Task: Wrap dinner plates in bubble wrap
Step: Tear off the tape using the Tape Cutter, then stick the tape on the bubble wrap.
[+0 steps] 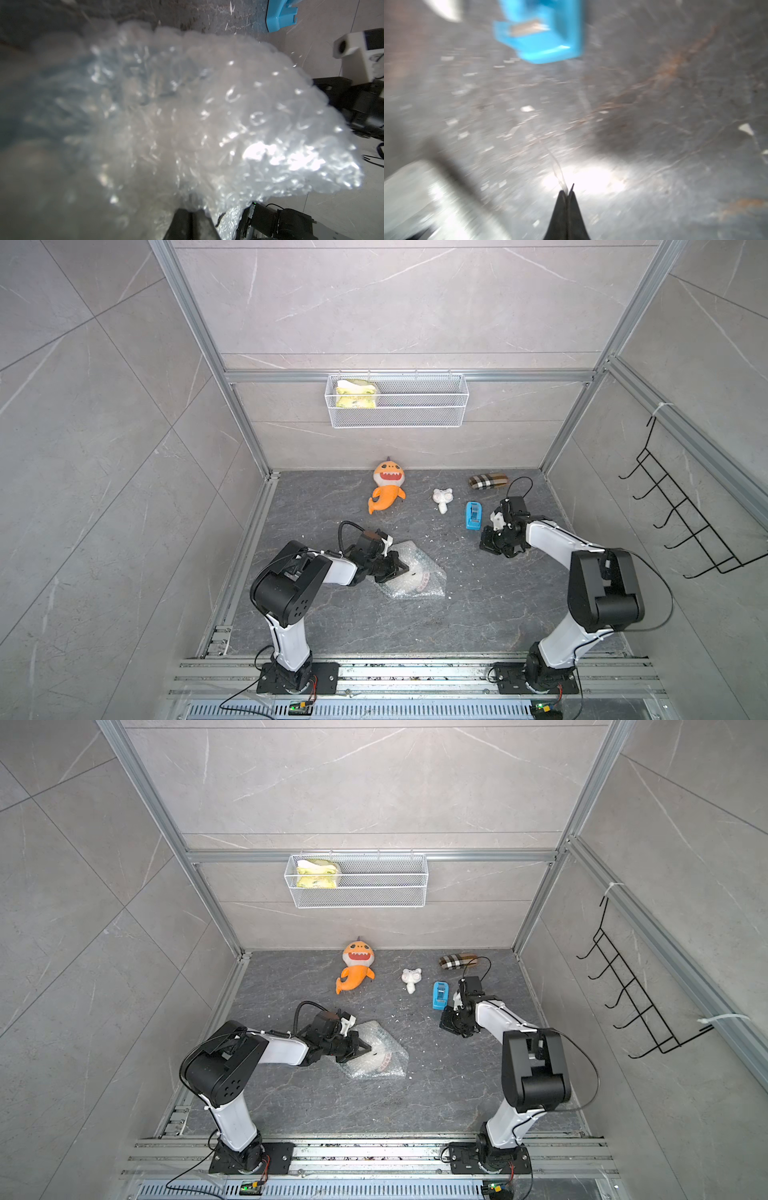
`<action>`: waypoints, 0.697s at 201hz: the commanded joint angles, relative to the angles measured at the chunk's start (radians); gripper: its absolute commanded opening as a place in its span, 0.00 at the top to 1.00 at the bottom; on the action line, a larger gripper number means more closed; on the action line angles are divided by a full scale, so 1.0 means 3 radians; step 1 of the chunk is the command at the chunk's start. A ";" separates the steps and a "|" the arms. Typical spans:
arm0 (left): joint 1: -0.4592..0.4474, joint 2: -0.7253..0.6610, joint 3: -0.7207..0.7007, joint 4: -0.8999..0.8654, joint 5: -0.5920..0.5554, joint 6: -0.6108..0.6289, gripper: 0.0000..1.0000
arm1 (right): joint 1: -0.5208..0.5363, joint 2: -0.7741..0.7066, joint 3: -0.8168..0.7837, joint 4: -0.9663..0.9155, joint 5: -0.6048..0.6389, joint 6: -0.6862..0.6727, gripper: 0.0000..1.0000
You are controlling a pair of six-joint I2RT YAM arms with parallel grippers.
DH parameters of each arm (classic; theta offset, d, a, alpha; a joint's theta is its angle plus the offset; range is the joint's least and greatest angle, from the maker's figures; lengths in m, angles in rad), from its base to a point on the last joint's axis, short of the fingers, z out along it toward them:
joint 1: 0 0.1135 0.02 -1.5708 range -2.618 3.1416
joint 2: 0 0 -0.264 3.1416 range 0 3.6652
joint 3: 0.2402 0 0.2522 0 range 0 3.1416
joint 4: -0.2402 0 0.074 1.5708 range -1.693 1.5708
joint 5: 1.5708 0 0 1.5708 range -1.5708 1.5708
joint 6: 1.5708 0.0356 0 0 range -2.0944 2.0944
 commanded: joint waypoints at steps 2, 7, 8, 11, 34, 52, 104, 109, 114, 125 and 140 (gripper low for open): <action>-0.0022 0.0185 -0.0161 -0.0660 -0.0243 0.0076 0.95 | 0.0085 -0.0310 0.0097 -0.0136 -0.0774 -0.0090 1.00; -0.0023 0.0175 -0.0173 -0.0661 -0.0249 0.0077 0.95 | 0.0139 -0.0344 0.0113 -0.0155 -0.0856 -0.0087 1.00; -0.0021 0.0169 -0.0178 -0.0664 -0.0250 0.0078 0.95 | 0.0154 -0.0350 0.0115 -0.0158 -0.0869 -0.0084 1.00; -0.0026 0.0163 -0.0186 -0.0666 -0.0252 0.0078 0.95 | 0.0189 -0.0364 0.0128 -0.0163 -0.0910 -0.0074 1.00; -0.0027 0.0098 -0.0219 -0.0710 -0.0277 0.0117 0.95 | 0.0668 -0.0356 0.0179 -0.0053 -0.1166 0.0087 1.00; -0.0029 0.0091 -0.0219 -0.0716 -0.0275 0.0126 0.95 | 0.1064 -0.0223 0.0198 0.0276 -0.1267 0.0307 1.00; -0.0035 0.0011 -0.0330 -0.0679 -0.0327 0.0117 0.95 | 0.1644 0.0332 0.0462 0.0580 -0.1213 0.0542 1.00; -0.0035 0.0006 -0.0330 -0.0674 -0.0326 0.0116 0.95 | 0.1667 0.0362 0.0467 0.0564 -0.1196 0.0554 1.00; -0.0035 -0.0001 -0.0336 -0.0671 -0.0320 0.0115 0.95 | 0.1690 0.0381 0.0466 0.0550 -0.1176 0.0568 1.00; -0.0035 -0.0019 -0.0340 -0.0670 -0.0322 0.0110 0.95 | 0.1721 0.0385 0.0426 0.0490 -0.1092 0.0597 1.00; -0.0035 -0.0039 -0.0361 -0.0664 -0.0325 0.0111 0.95 | 0.1747 0.0391 0.0369 0.0395 -0.0995 0.0613 1.00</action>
